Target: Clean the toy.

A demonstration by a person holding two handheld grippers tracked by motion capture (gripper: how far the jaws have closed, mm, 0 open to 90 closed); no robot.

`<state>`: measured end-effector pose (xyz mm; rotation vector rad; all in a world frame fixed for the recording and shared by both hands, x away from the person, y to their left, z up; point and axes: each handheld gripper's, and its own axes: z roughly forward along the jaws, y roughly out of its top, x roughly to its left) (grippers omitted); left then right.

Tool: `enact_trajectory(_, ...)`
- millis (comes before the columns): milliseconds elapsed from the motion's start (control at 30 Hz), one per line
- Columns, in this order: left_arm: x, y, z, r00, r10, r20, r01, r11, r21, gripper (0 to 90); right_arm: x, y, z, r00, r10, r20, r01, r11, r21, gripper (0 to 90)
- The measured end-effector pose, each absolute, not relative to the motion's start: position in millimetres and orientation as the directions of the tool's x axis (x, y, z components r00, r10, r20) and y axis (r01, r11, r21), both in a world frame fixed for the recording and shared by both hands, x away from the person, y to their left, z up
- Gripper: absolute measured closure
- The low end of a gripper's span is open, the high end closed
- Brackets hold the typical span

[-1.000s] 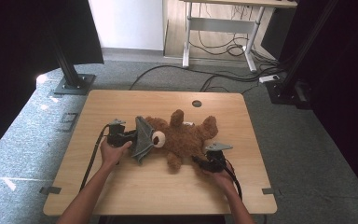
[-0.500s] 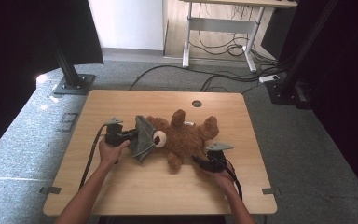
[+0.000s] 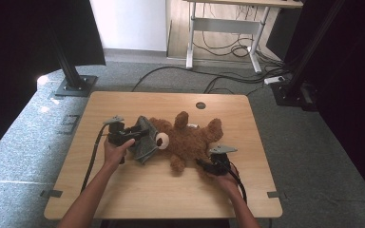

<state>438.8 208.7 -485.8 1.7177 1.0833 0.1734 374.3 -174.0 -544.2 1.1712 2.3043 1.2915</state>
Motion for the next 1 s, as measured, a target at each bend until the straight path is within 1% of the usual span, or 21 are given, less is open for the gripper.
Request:
enact_trajectory(67, 442, 203, -488, 0.572, 0.744, -0.346, 0.589, -0.078, 0.805, 37.4, 374, -174, -544, -0.645, 0.748, 0.155, 0.524, 0.285, 0.803, 68.3)
enact_trajectory(167, 444, 202, -493, 0.572, 0.734, -0.367, 0.604, -0.073, 0.794, 40.8, 374, -174, -544, -0.645, 0.748, 0.155, 0.523, 0.285, 0.803, 68.3)
enact_trajectory(200, 444, 202, -494, 0.574, 0.730, -0.371, 0.603, -0.070, 0.795, 47.2, 374, -174, -544, -0.646, 0.747, 0.155, 0.522, 0.285, 0.804, 68.3)
enact_trajectory(233, 443, 204, -495, 0.583, 0.722, -0.372, 0.600, -0.074, 0.796, 47.2, 374, -174, -544, -0.646, 0.747, 0.155, 0.522, 0.285, 0.804, 68.3)
enact_trajectory(267, 442, 206, -495, 0.588, 0.722, -0.365, 0.597, -0.083, 0.798, 58.1, 374, -174, -544, -0.647, 0.747, 0.156, 0.523, 0.285, 0.803, 68.3)
enact_trajectory(300, 442, 207, -495, 0.593, 0.719, -0.363, 0.597, -0.090, 0.797, 58.1, 374, -174, -544, -0.647, 0.747, 0.156, 0.523, 0.285, 0.803, 68.3)
enact_trajectory(400, 442, 212, -496, 0.598, 0.715, -0.362, 0.606, -0.109, 0.788, 72.7, 374, -174, -544, -0.647, 0.746, 0.155, 0.522, 0.286, 0.804, 68.3)
enact_trajectory(500, 442, 216, -495, 0.600, 0.713, -0.363, 0.606, -0.109, 0.788, 81.6, 374, -174, -544, -0.646, 0.747, 0.154, 0.523, 0.286, 0.803, 68.3)
enact_trajectory(567, 439, 219, -489, 0.605, 0.717, -0.348, 0.579, -0.095, 0.810, 82.2, 374, -174, -544, -0.646, 0.747, 0.154, 0.523, 0.286, 0.803, 68.3)
enact_trajectory(633, 437, 222, -481, 0.606, 0.710, -0.360, 0.555, -0.053, 0.830, 82.7, 374, -174, -544, -0.646, 0.747, 0.157, 0.524, 0.284, 0.803, 68.3)
enact_trajectory(733, 436, 218, -467, 0.628, 0.696, -0.347, 0.528, -0.055, 0.847, 82.8, 374, -174, -544, -0.647, 0.747, 0.156, 0.523, 0.285, 0.803, 68.4)
enact_trajectory(867, 433, 198, -450, 0.677, 0.657, -0.332, 0.497, -0.075, 0.865, 82.7, 374, -174, -544, -0.648, 0.745, 0.155, 0.522, 0.286, 0.804, 68.4)
enact_trajectory(1000, 433, 173, -443, 0.706, 0.632, -0.320, 0.484, -0.101, 0.869, 82.7, 374, -174, -544, -0.650, 0.744, 0.156, 0.520, 0.285, 0.805, 68.4)
